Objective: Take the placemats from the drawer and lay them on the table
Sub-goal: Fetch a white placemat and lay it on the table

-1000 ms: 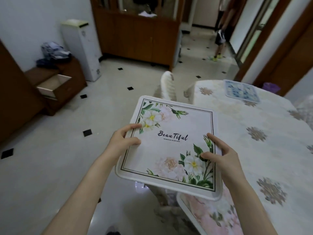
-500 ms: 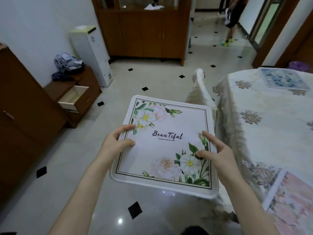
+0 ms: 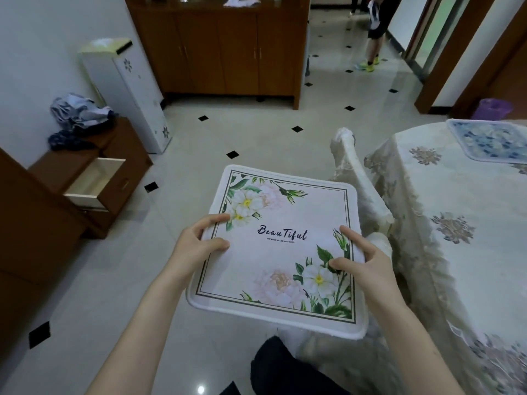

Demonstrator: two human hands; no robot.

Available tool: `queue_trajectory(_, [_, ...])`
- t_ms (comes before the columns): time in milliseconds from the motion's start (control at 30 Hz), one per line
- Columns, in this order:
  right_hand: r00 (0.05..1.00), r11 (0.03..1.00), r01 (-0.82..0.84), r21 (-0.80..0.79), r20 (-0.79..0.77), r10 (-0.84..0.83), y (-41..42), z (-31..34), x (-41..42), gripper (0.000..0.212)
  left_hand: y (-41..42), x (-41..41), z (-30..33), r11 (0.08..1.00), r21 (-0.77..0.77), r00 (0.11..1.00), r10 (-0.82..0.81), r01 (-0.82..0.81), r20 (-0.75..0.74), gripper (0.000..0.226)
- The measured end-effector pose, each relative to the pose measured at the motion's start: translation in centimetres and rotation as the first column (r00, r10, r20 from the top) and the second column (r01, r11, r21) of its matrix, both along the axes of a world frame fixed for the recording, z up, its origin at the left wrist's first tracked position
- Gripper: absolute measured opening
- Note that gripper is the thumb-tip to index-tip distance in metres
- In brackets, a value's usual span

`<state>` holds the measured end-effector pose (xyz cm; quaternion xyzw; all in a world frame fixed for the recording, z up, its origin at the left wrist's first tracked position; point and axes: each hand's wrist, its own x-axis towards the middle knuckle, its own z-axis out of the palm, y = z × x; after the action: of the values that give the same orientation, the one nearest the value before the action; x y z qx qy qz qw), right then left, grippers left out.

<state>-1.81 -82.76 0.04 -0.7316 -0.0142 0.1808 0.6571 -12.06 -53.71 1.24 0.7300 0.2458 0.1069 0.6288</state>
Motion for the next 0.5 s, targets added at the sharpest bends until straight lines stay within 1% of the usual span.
queue_trajectory(167, [1.000,0.999,0.010,0.035,0.005,-0.010,4.4,1.1,7.5,0.066,4.4,8.2,1.7,1.000,0.017,1.000,-0.026,0.026,0.013,0.049])
queue_trajectory(300, [0.998,0.997,0.070,0.022,0.001,-0.070,6.4,1.3,12.5,0.068,6.5,14.2,1.8,0.999,-0.006,0.999,-0.047,0.047,0.010,0.048])
queue_trajectory(500, [0.982,0.982,0.186,0.026,-0.033,-0.185,7.2,0.9,18.2,0.066,8.1,23.5,0.8,0.985,-0.030,0.986,-0.170,0.170,0.006,0.047])
